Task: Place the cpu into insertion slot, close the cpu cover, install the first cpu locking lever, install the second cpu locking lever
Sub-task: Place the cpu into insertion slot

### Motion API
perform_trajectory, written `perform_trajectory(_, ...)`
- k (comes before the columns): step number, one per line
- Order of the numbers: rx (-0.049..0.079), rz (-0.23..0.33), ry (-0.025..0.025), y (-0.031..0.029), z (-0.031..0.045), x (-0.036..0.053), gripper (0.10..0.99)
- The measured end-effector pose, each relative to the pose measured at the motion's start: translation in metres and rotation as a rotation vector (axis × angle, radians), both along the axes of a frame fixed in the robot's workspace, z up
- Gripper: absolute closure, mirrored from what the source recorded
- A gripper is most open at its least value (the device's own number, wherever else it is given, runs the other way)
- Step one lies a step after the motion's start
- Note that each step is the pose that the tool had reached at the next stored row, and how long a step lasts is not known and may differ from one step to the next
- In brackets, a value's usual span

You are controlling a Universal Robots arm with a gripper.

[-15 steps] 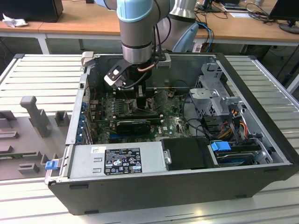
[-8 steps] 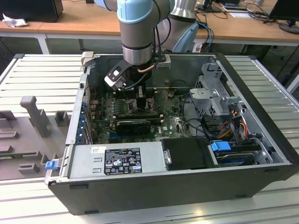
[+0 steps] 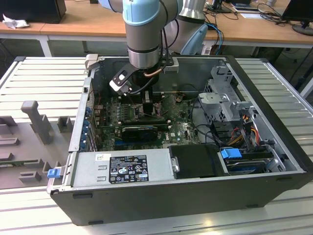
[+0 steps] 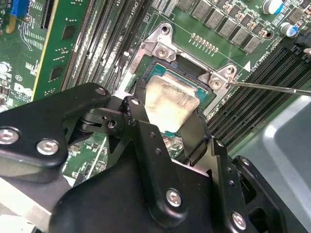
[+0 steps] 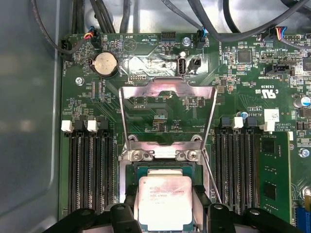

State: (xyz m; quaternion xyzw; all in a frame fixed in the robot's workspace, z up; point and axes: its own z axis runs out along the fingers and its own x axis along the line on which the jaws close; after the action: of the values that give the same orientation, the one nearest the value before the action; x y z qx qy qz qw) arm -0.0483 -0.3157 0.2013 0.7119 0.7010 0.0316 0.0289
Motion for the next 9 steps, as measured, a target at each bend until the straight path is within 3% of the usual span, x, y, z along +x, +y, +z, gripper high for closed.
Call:
perform_trajectory(4,0.000,0.000,0.0000,0.0000,-0.0001,0.0002,0.482)
perform_trajectory(7,0.000,0.000,0.0001,0.0000,0.0083,0.0002,0.494)
perform_trajectory(8,0.000,0.000,0.0000,0.0000,0.0095,0.0002,0.561)
perform_trajectory(9,0.000,0.000,-0.0001,0.0000,0.0100,0.0002,0.686)
